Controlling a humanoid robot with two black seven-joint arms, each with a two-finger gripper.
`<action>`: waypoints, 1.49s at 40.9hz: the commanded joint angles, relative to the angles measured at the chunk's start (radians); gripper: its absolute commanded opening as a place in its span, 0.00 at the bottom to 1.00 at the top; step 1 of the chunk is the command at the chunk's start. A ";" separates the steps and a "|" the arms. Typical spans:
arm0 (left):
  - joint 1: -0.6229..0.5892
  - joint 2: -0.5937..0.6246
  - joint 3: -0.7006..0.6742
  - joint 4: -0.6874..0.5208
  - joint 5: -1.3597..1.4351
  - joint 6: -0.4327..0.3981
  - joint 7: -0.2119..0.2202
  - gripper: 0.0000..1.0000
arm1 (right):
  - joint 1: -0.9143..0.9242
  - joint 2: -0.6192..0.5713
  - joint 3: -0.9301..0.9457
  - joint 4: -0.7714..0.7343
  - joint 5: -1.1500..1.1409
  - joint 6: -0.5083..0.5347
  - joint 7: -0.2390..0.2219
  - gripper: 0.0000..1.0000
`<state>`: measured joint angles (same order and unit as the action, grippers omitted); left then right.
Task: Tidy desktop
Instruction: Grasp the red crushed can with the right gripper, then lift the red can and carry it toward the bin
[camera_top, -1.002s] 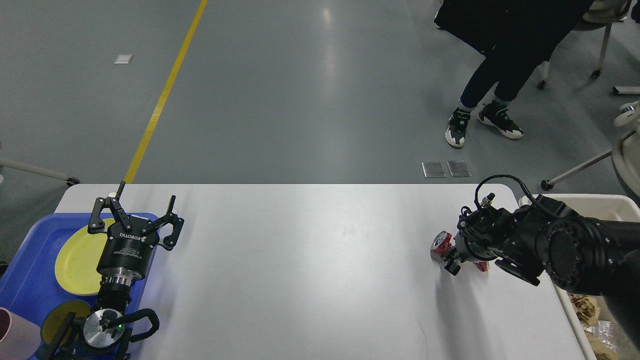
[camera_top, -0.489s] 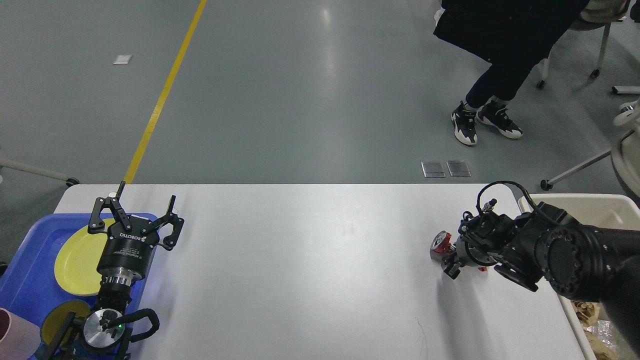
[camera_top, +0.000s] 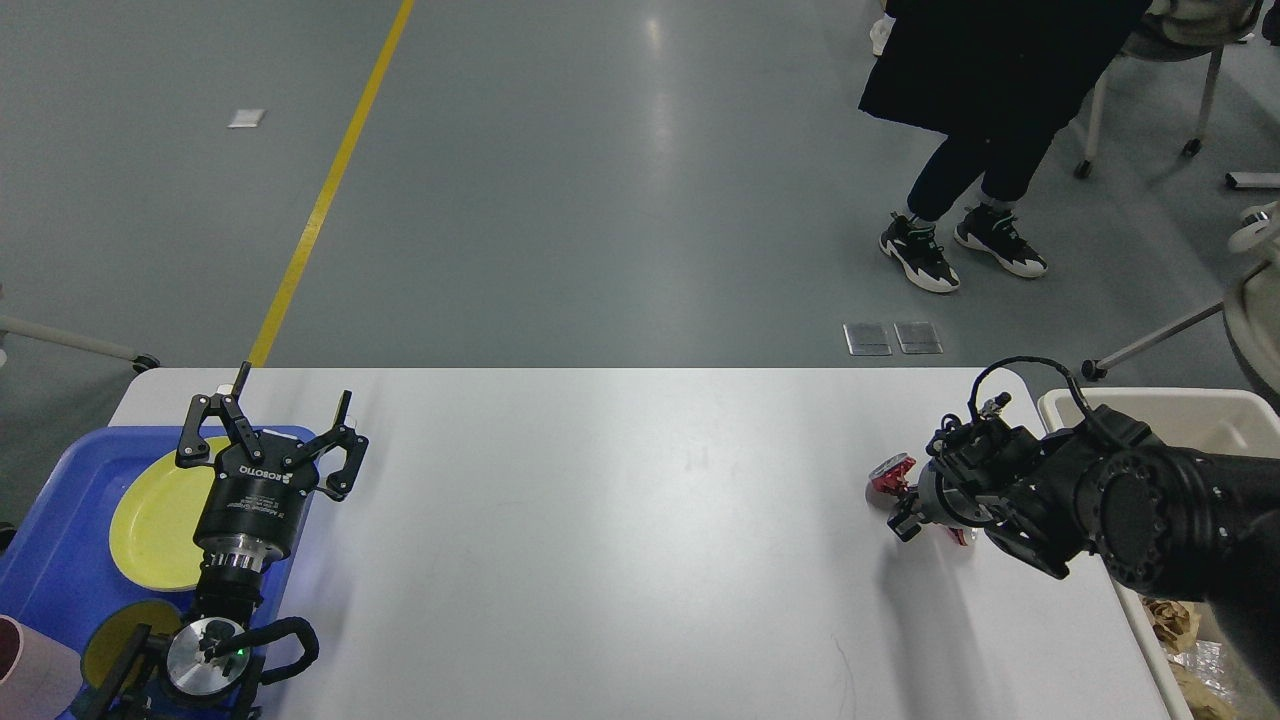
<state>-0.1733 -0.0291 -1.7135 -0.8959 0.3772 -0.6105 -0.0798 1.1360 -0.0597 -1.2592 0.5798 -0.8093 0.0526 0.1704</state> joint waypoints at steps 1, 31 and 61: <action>0.000 0.000 0.000 0.000 0.000 0.000 0.000 0.96 | 0.036 -0.003 0.015 0.023 0.039 0.044 0.009 0.00; -0.002 0.000 0.000 0.000 0.000 0.000 0.002 0.96 | 0.901 -0.262 0.003 0.638 0.732 0.642 -0.231 0.00; 0.000 0.000 0.000 0.000 0.000 0.000 0.002 0.96 | 1.032 -0.339 -0.104 0.711 0.845 0.560 -0.316 0.00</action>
<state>-0.1734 -0.0292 -1.7134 -0.8959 0.3772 -0.6105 -0.0781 2.2117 -0.3840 -1.3334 1.3537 0.0366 0.6408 -0.1457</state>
